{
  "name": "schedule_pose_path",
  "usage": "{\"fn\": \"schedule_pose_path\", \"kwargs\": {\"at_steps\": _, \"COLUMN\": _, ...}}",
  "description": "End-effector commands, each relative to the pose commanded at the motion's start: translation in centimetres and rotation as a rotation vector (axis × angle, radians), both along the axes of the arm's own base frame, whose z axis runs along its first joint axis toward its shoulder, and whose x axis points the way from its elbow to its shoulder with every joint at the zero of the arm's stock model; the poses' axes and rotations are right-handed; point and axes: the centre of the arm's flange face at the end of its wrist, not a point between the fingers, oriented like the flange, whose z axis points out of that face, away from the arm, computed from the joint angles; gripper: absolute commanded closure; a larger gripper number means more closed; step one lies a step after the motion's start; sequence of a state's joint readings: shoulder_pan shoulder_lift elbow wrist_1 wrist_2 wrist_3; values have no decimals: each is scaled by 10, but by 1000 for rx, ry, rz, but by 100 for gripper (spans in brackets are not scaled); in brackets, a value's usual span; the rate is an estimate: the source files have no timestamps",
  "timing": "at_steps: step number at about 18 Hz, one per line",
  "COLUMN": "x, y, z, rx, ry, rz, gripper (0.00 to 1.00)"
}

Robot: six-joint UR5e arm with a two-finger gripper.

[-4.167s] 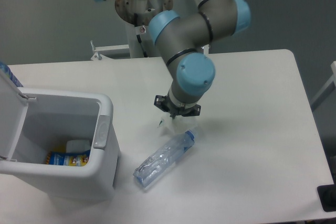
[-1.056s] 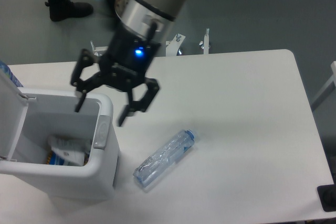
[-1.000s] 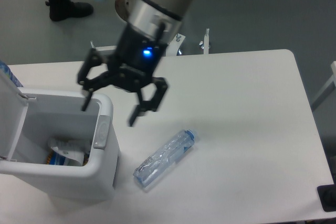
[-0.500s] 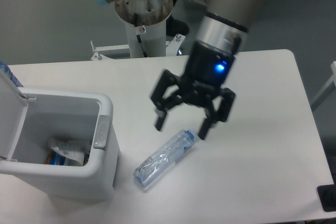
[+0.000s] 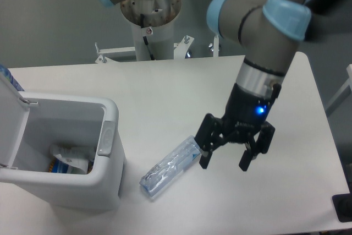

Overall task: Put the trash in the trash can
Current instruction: 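Move the open gripper over the clear plastic water bottle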

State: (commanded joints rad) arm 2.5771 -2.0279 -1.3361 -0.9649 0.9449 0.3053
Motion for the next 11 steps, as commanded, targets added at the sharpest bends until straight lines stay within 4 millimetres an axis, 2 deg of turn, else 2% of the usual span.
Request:
{"fn": "schedule_pose_path", "kwargs": {"at_steps": 4, "x": 5, "y": 8, "z": -8, "rx": -1, "ry": -12, "rz": -9, "gripper": 0}}
{"fn": "schedule_pose_path", "kwargs": {"at_steps": 11, "x": 4, "y": 29, "z": -51, "rx": -40, "ry": 4, "rz": -32, "gripper": 0}}
